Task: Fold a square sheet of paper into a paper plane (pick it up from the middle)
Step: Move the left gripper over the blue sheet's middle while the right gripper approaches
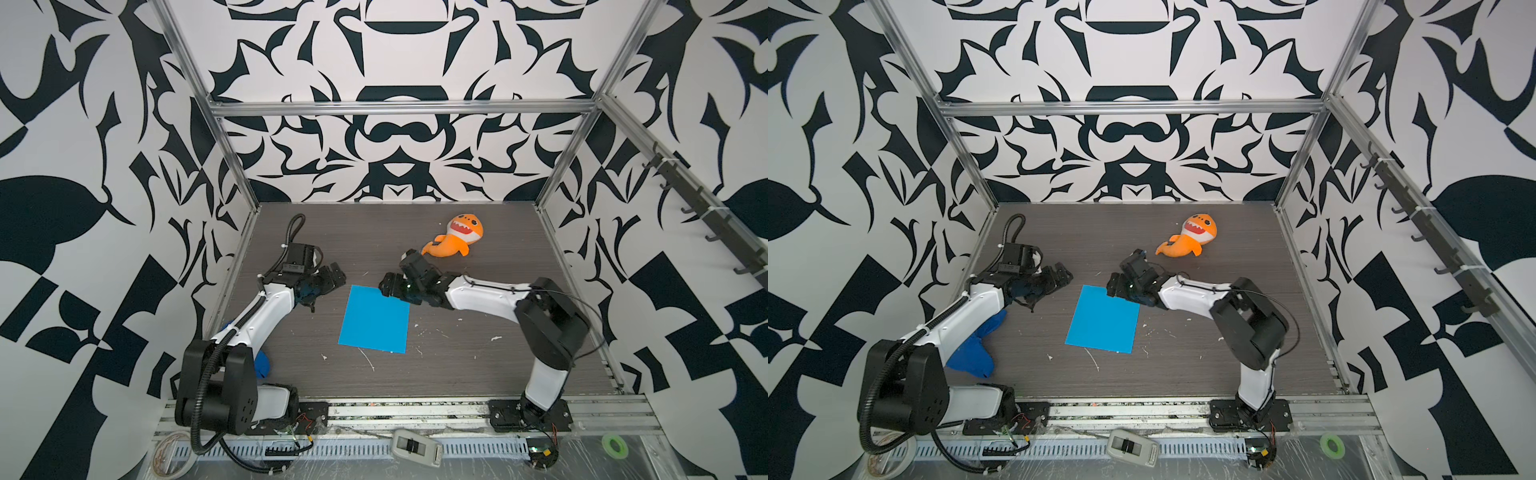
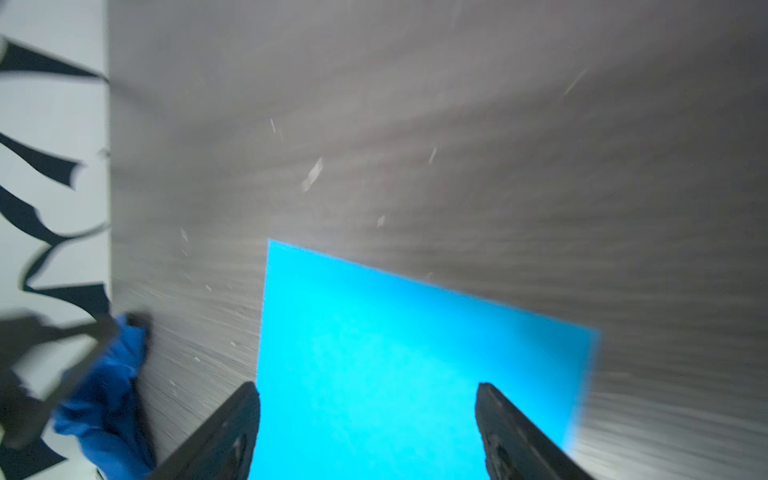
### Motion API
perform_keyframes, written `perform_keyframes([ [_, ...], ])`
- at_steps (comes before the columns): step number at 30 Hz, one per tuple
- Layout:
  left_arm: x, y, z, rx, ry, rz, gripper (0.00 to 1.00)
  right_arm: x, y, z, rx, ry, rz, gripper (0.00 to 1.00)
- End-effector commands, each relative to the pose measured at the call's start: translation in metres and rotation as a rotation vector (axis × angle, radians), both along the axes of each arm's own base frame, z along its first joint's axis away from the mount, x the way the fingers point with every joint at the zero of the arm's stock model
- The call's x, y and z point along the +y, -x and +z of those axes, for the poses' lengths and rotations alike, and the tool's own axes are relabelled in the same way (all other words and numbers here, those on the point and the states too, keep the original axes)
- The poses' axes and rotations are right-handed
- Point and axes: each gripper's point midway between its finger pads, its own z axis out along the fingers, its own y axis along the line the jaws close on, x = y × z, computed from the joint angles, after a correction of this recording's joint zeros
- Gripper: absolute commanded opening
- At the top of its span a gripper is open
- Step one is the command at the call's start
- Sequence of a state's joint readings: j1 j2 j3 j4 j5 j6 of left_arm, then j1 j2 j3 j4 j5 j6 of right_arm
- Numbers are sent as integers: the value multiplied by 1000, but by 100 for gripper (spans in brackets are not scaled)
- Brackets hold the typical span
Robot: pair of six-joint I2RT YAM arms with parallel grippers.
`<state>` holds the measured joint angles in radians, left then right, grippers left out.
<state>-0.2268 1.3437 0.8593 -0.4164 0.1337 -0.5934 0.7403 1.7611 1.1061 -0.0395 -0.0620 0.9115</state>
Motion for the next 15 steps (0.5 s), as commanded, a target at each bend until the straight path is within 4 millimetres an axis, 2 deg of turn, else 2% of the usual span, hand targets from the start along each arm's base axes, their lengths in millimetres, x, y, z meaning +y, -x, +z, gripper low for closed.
perform_keyframes([
  [1,-17,28,-8,99,-123,-101,100,-60,-10,21,-41,80,-79,88],
  [4,-41,46,-17,168,-221,-205,99,-106,-8,13,-20,137,-125,92],
  [7,-66,57,-30,229,-303,-296,99,-143,-5,8,-11,188,-163,99],
  [10,-88,63,-45,284,-354,-379,99,-164,-1,3,-6,232,-188,100],
  [12,-100,63,-54,305,-400,-430,99,-170,1,2,-11,243,-187,100],
  [15,-108,64,-65,351,-483,-478,100,-173,3,-1,-7,252,-182,100],
])
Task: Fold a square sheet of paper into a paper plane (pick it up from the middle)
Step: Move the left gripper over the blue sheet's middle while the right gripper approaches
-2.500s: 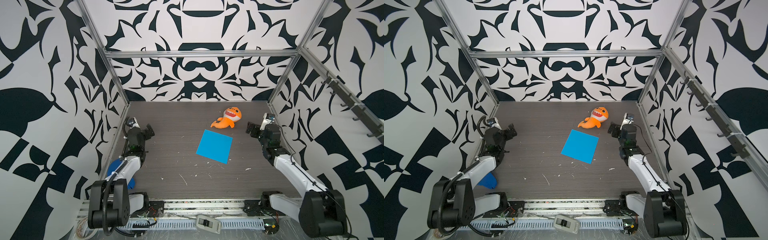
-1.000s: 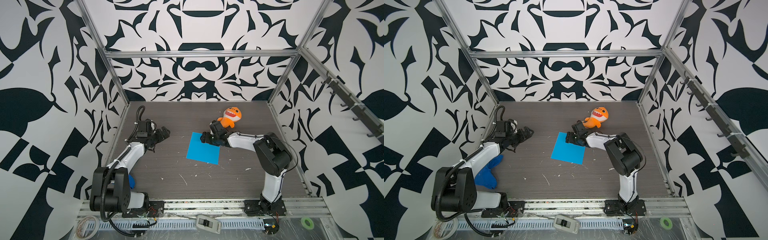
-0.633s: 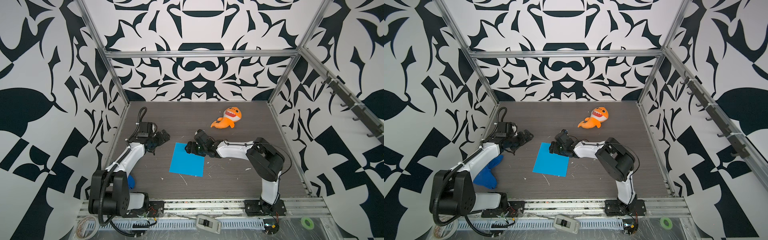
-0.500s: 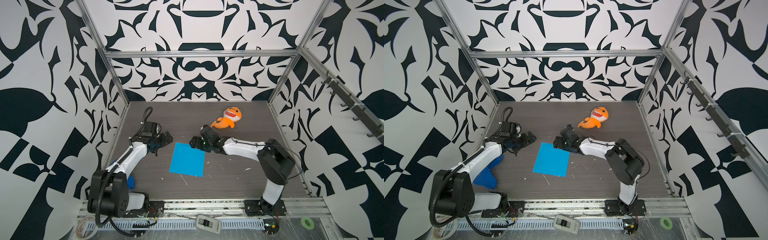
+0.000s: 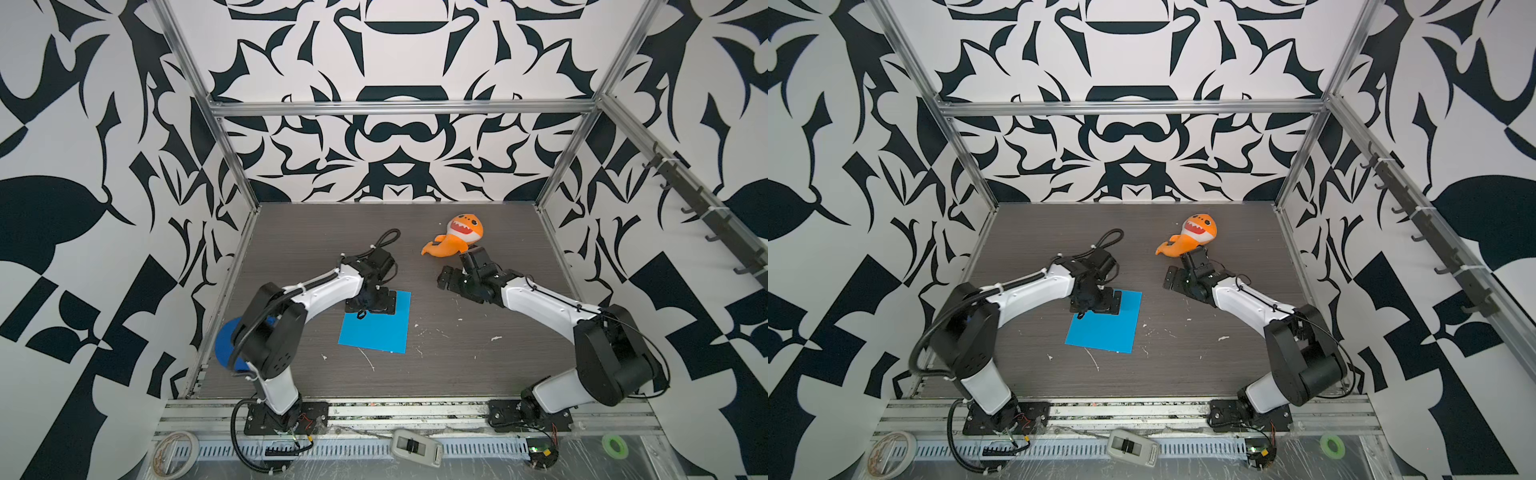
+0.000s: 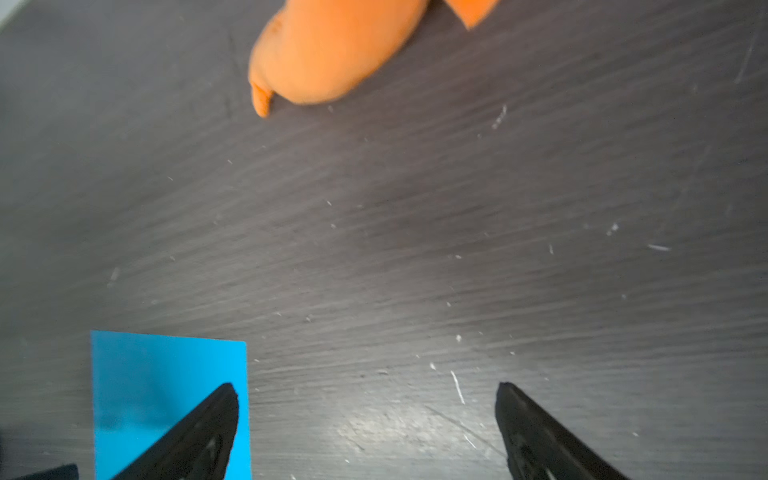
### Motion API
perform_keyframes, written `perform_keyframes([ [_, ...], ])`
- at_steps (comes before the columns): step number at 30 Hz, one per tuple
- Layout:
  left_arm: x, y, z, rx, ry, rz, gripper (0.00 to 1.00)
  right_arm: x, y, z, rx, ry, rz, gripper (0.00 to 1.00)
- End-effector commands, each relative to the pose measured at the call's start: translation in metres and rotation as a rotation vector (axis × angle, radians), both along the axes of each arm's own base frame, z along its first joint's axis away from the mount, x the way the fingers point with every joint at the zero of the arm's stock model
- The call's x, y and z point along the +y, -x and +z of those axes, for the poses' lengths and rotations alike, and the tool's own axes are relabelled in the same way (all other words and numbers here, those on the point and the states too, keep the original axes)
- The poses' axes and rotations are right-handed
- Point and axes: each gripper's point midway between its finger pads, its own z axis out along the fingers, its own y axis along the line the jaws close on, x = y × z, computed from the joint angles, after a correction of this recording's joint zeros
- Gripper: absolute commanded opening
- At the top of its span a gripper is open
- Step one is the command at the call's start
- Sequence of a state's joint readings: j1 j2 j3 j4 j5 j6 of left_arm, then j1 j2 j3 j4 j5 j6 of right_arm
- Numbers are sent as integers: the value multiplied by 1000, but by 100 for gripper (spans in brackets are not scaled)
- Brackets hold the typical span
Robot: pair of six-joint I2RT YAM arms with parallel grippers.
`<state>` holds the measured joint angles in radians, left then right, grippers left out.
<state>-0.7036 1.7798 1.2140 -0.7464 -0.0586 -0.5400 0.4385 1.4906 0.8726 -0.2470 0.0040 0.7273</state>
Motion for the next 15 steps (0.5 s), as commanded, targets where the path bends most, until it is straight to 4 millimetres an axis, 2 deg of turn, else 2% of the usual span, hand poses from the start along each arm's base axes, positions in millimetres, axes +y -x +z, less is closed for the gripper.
perform_keyframes([
  [1,11,10,-9,65,-149,-48,99,-5,0,12,-41,24,26,100],
  [15,2,8,-32,122,-187,-62,88,-5,4,4,-29,-2,13,97],
])
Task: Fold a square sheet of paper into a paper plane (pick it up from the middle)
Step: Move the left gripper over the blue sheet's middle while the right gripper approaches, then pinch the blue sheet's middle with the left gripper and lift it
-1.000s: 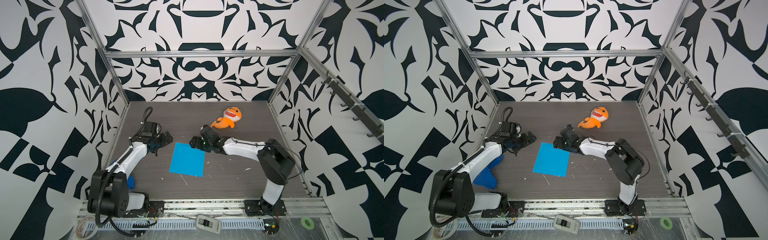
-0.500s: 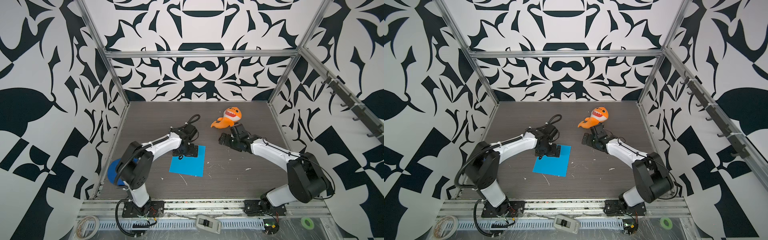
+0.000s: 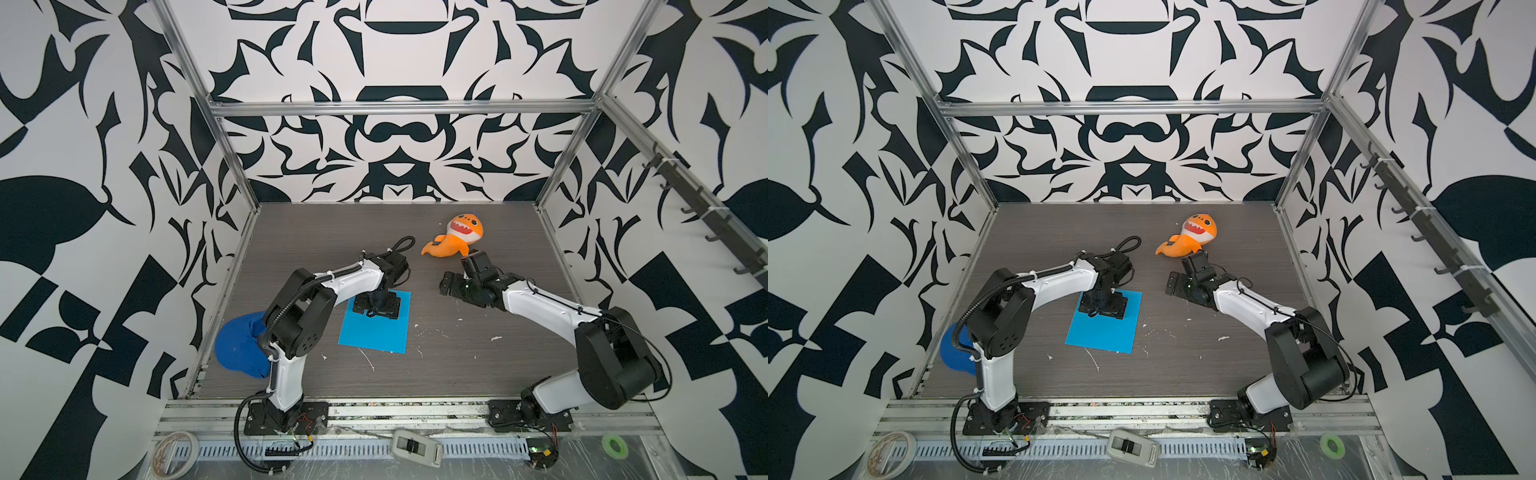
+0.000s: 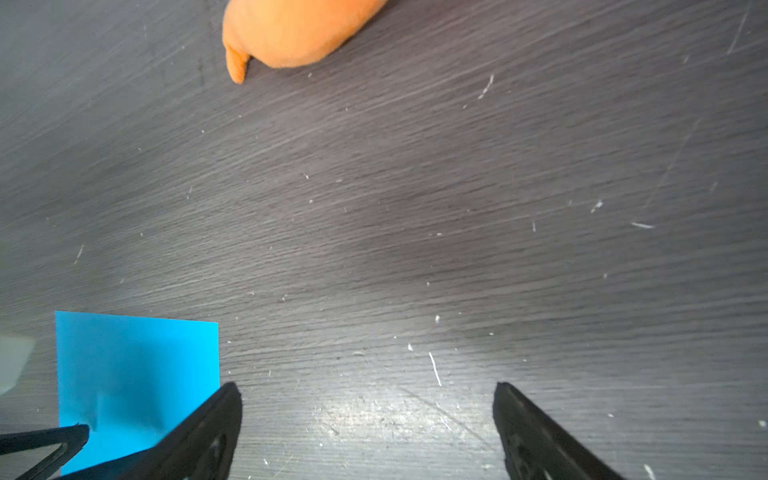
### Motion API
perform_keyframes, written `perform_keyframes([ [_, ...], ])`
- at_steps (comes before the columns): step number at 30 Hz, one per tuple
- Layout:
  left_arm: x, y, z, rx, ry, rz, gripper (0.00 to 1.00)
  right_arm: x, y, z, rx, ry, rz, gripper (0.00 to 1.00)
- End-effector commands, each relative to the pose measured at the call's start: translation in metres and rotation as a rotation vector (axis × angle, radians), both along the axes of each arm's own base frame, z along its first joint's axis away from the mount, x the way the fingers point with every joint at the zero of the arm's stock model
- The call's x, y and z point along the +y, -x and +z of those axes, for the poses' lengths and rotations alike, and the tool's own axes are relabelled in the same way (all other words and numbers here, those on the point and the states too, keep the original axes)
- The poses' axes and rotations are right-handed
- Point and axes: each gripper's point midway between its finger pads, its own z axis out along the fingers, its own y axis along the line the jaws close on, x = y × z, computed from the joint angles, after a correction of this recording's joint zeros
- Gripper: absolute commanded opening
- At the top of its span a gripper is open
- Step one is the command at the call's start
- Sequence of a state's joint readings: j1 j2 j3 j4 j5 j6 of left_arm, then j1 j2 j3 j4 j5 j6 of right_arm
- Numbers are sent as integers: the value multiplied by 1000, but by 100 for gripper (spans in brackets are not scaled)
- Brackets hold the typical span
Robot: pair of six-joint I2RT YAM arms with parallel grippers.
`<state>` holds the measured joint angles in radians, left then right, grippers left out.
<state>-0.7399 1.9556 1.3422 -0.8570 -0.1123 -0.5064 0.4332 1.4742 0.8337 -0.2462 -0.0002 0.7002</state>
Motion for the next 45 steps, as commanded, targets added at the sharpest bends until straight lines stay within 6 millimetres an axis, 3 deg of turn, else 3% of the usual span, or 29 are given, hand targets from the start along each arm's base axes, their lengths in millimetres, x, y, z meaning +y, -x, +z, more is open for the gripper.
perform_keyframes([
  [1,5,7,-6,42,-43,4,87,1,-6,13,-45,-24,-7,97],
  [6,11,11,-18,62,-73,16,86,0,-4,12,-38,-24,-13,96],
  [7,13,12,-21,65,-80,20,81,0,-4,13,-40,-26,-14,96],
  [19,19,33,-56,134,-68,46,79,-1,-4,17,-44,-32,-31,95],
  [33,26,39,-73,161,-88,50,73,-1,-4,12,-26,-33,-45,93],
  [39,18,30,-55,119,-49,41,60,-1,-4,11,-23,-34,-50,93],
  [45,-5,11,-2,9,101,32,36,-1,-6,14,-31,-43,-59,92],
])
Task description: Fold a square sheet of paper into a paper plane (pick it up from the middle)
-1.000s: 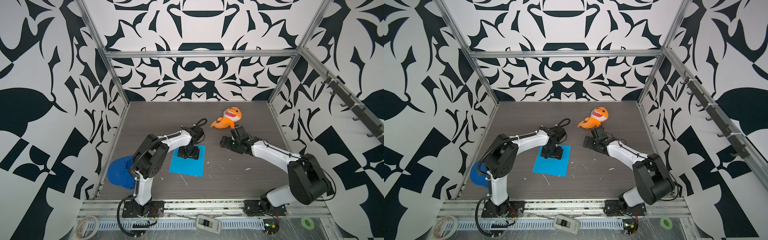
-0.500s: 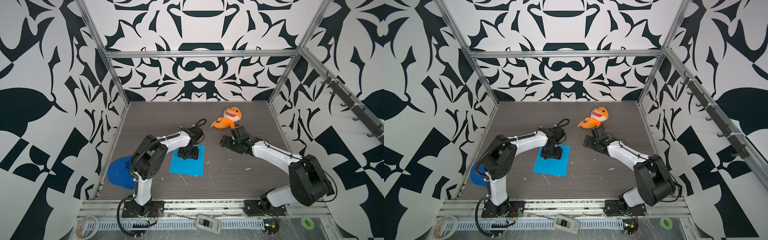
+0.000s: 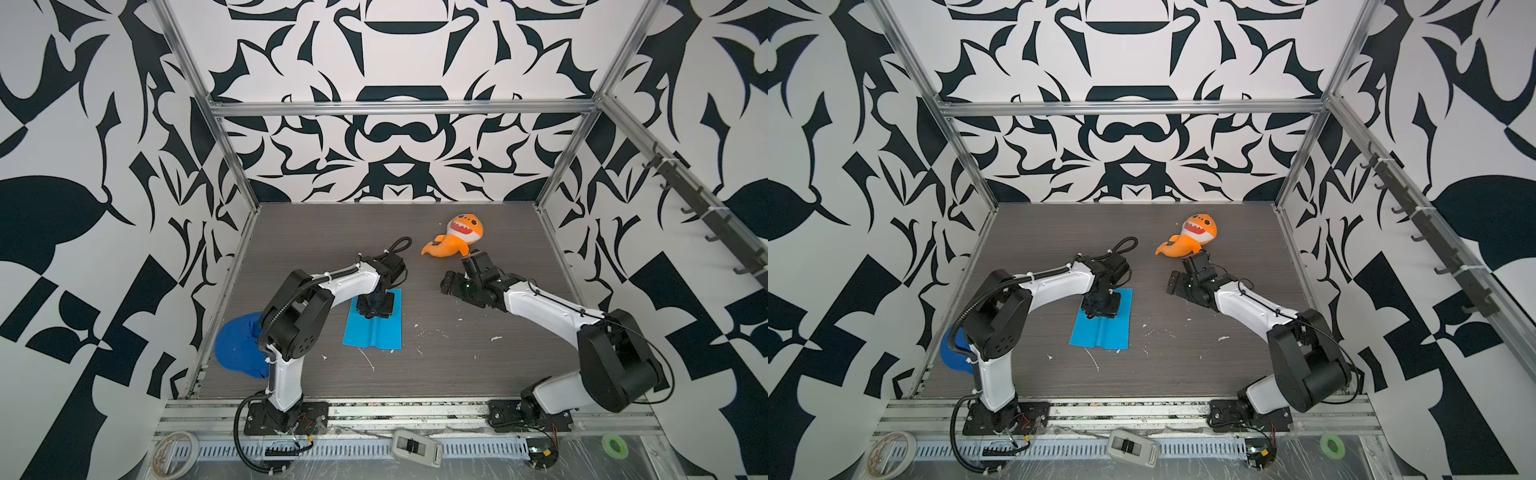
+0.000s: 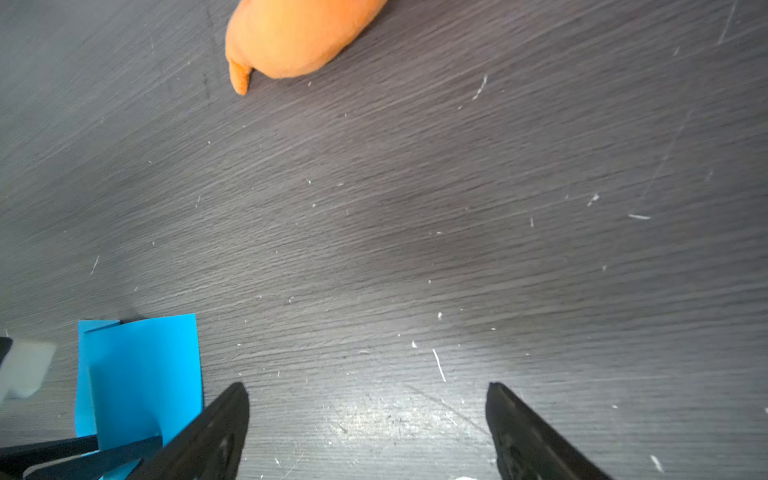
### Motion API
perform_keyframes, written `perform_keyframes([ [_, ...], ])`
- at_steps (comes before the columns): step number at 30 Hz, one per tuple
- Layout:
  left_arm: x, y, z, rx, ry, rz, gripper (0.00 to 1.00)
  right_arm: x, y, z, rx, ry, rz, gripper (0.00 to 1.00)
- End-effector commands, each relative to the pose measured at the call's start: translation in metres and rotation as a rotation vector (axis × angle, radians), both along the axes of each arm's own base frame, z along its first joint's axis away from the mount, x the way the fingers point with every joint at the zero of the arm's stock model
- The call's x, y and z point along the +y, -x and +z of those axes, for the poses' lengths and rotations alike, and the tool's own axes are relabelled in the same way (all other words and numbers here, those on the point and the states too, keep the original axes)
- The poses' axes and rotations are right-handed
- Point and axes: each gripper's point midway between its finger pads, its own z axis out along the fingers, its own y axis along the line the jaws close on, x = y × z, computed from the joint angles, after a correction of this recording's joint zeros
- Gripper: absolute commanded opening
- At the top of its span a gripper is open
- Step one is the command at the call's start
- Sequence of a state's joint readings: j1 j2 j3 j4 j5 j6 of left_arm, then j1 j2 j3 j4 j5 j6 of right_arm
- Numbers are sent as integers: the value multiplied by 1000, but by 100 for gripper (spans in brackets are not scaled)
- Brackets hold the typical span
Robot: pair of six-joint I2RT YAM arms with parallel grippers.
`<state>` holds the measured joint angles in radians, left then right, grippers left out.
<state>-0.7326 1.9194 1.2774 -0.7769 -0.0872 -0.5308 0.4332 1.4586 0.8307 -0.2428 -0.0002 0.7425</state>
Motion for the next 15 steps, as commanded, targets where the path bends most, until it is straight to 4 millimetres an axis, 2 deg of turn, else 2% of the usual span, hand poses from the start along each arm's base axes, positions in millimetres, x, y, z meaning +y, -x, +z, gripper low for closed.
perform_keyframes([
  [1,-8,7,13,8,89,1,32,-1,-6,9,-28,-16,-25,92],
  [5,-27,-1,58,-54,305,16,24,-1,-7,14,-49,-26,-30,92],
  [11,-53,-18,111,-79,668,84,24,-2,-7,27,-105,-36,-22,92],
  [13,-60,-23,117,-64,763,101,27,2,-7,31,-120,-54,-1,92],
  [15,-60,-29,110,-39,793,136,28,8,-7,32,-127,-76,34,92],
])
